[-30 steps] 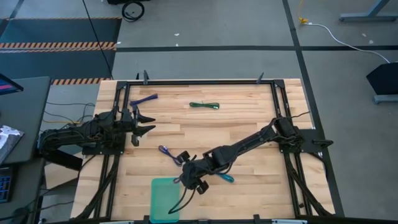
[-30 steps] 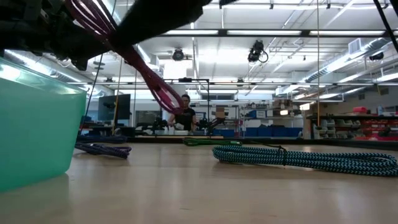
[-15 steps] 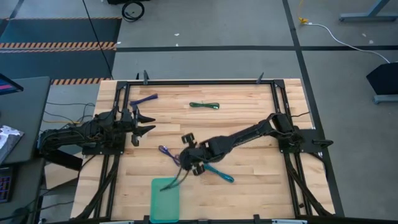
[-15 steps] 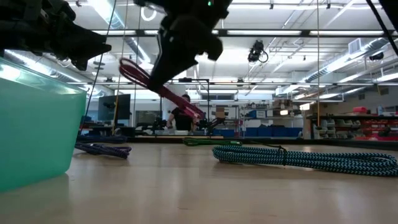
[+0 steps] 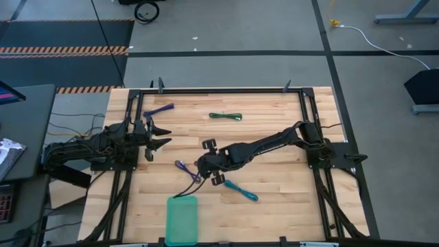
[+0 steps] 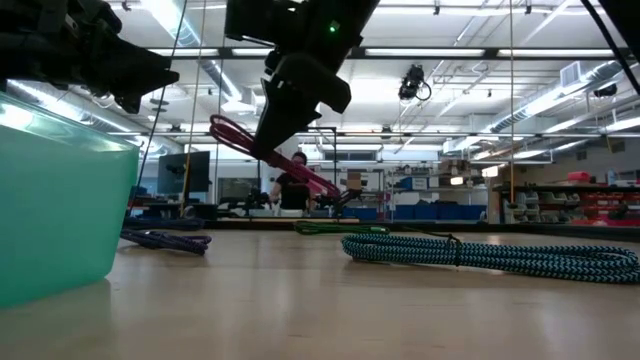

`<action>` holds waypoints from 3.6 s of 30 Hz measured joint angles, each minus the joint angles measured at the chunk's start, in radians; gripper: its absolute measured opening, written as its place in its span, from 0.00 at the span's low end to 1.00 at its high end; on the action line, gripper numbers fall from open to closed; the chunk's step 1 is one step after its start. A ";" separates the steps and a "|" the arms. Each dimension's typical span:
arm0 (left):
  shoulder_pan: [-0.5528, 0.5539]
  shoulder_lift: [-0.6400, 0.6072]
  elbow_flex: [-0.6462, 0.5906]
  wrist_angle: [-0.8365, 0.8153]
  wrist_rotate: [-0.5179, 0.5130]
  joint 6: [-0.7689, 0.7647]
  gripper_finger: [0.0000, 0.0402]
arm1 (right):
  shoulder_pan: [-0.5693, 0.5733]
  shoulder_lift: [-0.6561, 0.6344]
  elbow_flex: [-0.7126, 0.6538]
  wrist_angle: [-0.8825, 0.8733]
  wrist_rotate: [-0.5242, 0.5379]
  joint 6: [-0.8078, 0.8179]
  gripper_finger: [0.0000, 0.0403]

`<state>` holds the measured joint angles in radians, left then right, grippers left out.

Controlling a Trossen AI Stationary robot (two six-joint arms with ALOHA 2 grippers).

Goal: Pick and place USB-C Cables
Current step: Put the pink charger cable into the green bin

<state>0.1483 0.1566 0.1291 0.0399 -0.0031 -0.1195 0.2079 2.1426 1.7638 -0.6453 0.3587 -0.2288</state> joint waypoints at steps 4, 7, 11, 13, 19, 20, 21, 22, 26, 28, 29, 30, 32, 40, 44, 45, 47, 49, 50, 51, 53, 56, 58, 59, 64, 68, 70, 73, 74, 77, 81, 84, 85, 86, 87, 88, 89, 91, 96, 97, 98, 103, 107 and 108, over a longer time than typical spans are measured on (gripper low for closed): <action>0.000 0.000 0.000 0.000 0.000 0.000 0.39 | 0.003 -0.005 0.000 -0.010 -0.003 0.000 0.04; 0.000 0.000 0.000 0.000 0.000 0.000 0.39 | 0.003 -0.012 0.000 -0.013 -0.002 0.002 0.04; 0.000 0.000 0.000 0.000 0.000 0.000 0.39 | 0.002 -0.019 0.000 -0.019 -0.001 0.002 0.04; 0.000 0.000 0.000 0.000 0.000 0.000 0.39 | 0.003 -0.026 0.000 -0.028 -0.002 0.002 0.04; 0.000 0.000 0.000 0.000 0.000 0.000 0.39 | 0.003 -0.033 0.000 -0.027 -0.002 0.002 0.04; 0.000 0.000 0.000 0.000 0.000 0.000 0.39 | 0.003 -0.034 0.000 -0.024 -0.002 0.002 0.04; 0.000 0.000 0.000 0.000 0.000 0.000 0.39 | 0.004 -0.035 0.000 -0.023 -0.002 0.002 0.04; 0.000 0.000 0.000 0.000 0.000 0.000 0.39 | 0.004 -0.038 0.000 -0.026 -0.002 0.002 0.04; 0.000 0.000 0.000 0.000 0.000 0.000 0.39 | 0.005 -0.042 0.000 -0.029 -0.002 0.002 0.04; 0.000 0.000 0.000 0.000 0.000 0.000 0.39 | 0.005 -0.042 0.000 -0.030 -0.002 0.002 0.04; 0.000 0.000 0.000 0.000 0.000 0.000 0.39 | 0.005 -0.042 0.000 -0.030 -0.002 0.002 0.04; 0.000 0.000 0.000 0.000 0.000 0.000 0.39 | 0.005 -0.042 0.000 -0.030 -0.002 0.002 0.04; 0.000 0.000 0.000 0.000 0.000 0.000 0.39 | 0.005 -0.042 0.000 -0.030 -0.002 0.002 0.04; 0.000 0.000 0.001 0.000 0.000 0.000 0.39 | 0.005 -0.042 0.000 -0.029 -0.002 -0.013 0.04; 0.000 0.000 0.001 0.000 0.000 0.000 0.39 | 0.005 -0.047 0.000 0.006 -0.021 -0.049 0.04; 0.000 0.000 0.001 0.000 0.000 0.000 0.39 | 0.006 -0.049 0.000 0.025 -0.041 -0.070 0.04; 0.000 0.000 0.001 0.000 0.000 0.000 0.39 | 0.013 -0.051 0.000 0.083 -0.099 -0.117 0.04; 0.000 0.000 0.001 0.000 0.000 0.000 0.39 | 0.028 -0.051 0.000 0.153 -0.155 -0.164 0.04; 0.000 0.000 0.001 0.000 0.000 0.000 0.39 | 0.038 -0.051 0.000 0.183 -0.178 -0.192 0.04; 0.000 0.000 0.001 0.000 0.000 0.000 0.39 | 0.048 -0.051 0.000 0.214 -0.197 -0.225 0.04; 0.000 0.000 0.001 0.000 0.000 0.000 0.39 | 0.068 -0.051 0.000 0.267 -0.226 -0.287 0.04; 0.000 0.000 0.001 0.000 0.000 0.000 0.39 | 0.097 -0.051 0.000 0.326 -0.255 -0.348 0.04; 0.000 0.000 0.001 0.000 0.000 0.000 0.39 | 0.111 -0.051 0.000 0.360 -0.270 -0.365 0.04; 0.000 0.000 0.001 0.000 0.000 0.000 0.39 | 0.116 -0.051 0.000 0.378 -0.281 -0.371 0.04; 0.000 0.000 0.001 0.000 0.000 0.000 0.39 | 0.128 -0.051 0.000 0.455 -0.374 -0.399 0.04; 0.000 0.000 0.001 0.000 0.000 0.002 0.39 | 0.140 -0.051 0.000 0.489 -0.432 -0.407 0.04; 0.000 0.000 0.001 0.003 0.000 0.006 0.39 | 0.146 -0.051 0.000 0.492 -0.435 -0.409 0.04; 0.000 0.000 0.001 0.038 0.000 -0.041 0.39 | 0.155 -0.051 0.000 0.499 -0.440 -0.411 0.04; 0.000 0.000 0.001 0.053 0.000 -0.072 0.39 | 0.158 -0.051 0.000 0.508 -0.441 -0.411 0.04; 0.000 0.000 0.001 0.103 0.000 -0.139 0.39 | 0.166 -0.051 0.000 0.548 -0.471 -0.414 0.04; 0.000 0.000 0.001 0.179 -0.003 -0.209 0.39 | 0.171 -0.051 0.000 0.601 -0.485 -0.429 0.04; 0.001 0.001 0.001 0.290 -0.008 -0.206 0.39 | 0.169 -0.051 0.000 0.608 -0.482 -0.433 0.04; 0.001 0.000 0.004 0.332 -0.004 -0.202 0.39 | 0.167 -0.051 0.000 0.608 -0.477 -0.433 0.04; 0.001 0.001 0.014 0.365 0.003 -0.187 0.39 | 0.163 -0.051 0.000 0.608 -0.473 -0.433 0.04; 0.001 0.004 0.033 0.384 0.018 -0.164 0.39 | 0.160 -0.051 0.000 0.608 -0.469 -0.432 0.04; 0.001 0.012 0.060 0.392 0.027 -0.139 0.39 | 0.157 -0.051 0.000 0.608 -0.468 -0.431 0.04; 0.001 0.020 0.094 0.379 0.029 -0.121 0.39 | 0.154 -0.051 0.000 0.613 -0.465 -0.430 0.04; 0.001 0.063 0.180 0.310 0.031 -0.084 0.39 | 0.149 -0.050 0.000 0.630 -0.453 -0.421 0.04; -0.002 0.263 0.431 0.027 0.034 -0.044 0.39 | 0.134 -0.050 0.016 0.615 -0.460 -0.375 0.04; -0.002 0.305 0.469 -0.010 0.034 -0.044 0.39 | 0.134 -0.050 0.016 0.609 -0.463 -0.375 0.04; -0.002 0.347 0.500 -0.042 0.034 -0.043 0.39 | 0.134 -0.050 0.016 0.600 -0.465 -0.381 0.04; -0.001 0.535 0.618 -0.053 0.034 -0.044 0.39 | 0.160 -0.050 0.016 0.594 -0.480 -0.459 0.04; 0.001 0.647 0.701 -0.054 0.031 -0.028 0.39 | 0.177 -0.050 0.016 0.618 -0.475 -0.479 0.04; 0.001 0.664 0.716 -0.054 0.030 -0.026 0.39 | 0.179 -0.049 0.017 0.630 -0.470 -0.481 0.04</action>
<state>0.1497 0.8210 0.8451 -0.0141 0.0269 -0.1450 0.3872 2.0932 1.7807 -0.0155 -0.1112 -0.7101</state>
